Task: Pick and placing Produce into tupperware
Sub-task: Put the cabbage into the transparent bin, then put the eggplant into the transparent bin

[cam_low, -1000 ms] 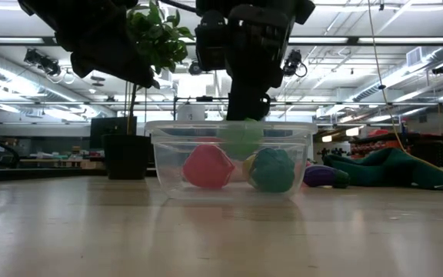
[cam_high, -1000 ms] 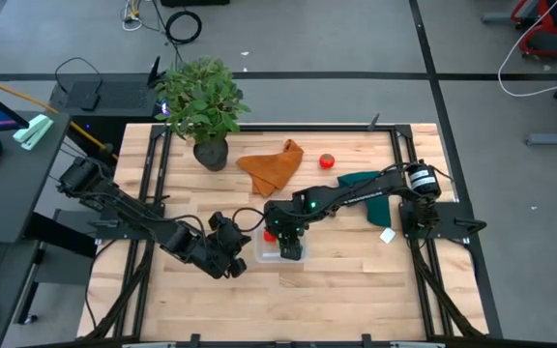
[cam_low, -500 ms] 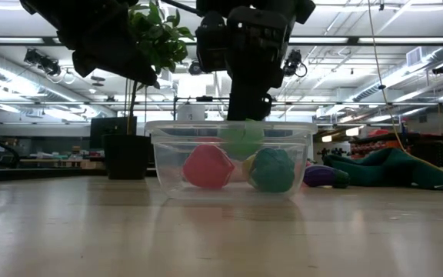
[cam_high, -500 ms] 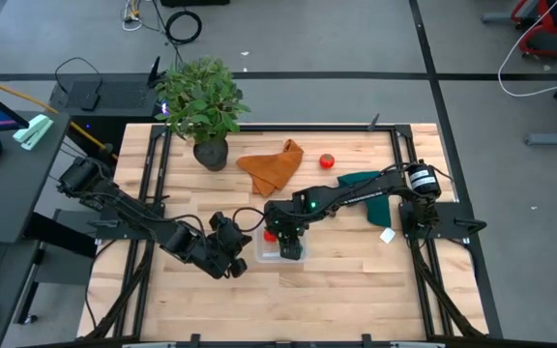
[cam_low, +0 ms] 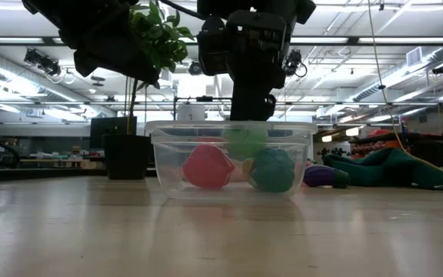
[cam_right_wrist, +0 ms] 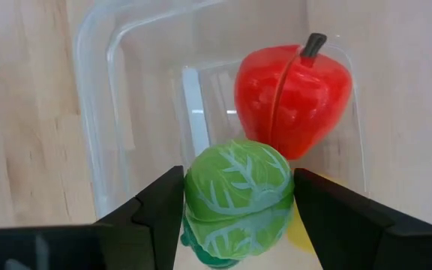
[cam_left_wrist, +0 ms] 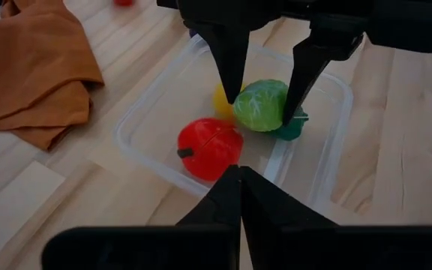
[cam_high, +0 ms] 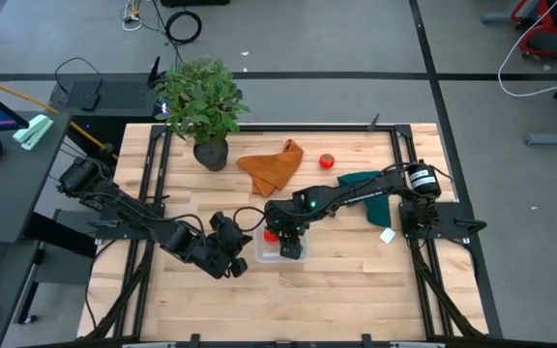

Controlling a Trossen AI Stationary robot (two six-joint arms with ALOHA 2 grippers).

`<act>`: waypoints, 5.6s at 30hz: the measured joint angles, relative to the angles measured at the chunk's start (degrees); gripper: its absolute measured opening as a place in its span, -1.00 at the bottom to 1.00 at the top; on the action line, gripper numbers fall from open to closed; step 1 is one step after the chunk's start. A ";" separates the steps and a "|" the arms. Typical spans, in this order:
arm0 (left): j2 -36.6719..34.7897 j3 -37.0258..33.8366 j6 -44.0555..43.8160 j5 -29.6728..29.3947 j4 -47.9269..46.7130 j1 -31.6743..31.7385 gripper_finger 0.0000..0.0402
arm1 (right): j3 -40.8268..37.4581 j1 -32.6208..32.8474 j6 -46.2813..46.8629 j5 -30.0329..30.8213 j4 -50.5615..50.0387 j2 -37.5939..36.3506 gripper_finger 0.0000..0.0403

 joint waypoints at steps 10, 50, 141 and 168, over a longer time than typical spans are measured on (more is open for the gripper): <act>0.00 0.00 0.02 -0.02 0.03 0.00 -0.88 | -0.02 0.00 0.35 0.02 0.07 0.00 0.21; 0.01 0.07 0.11 -1.05 3.52 0.11 -0.89 | -12.48 -17.05 7.41 10.67 -18.55 -14.99 0.21; 0.08 0.04 13.44 -1.07 17.83 3.32 -0.96 | -13.50 -15.45 13.59 3.77 -7.44 -11.82 -0.32; 0.08 0.04 13.55 -1.07 17.81 3.32 -0.92 | -4.59 -3.06 17.54 4.76 1.89 -11.85 -0.33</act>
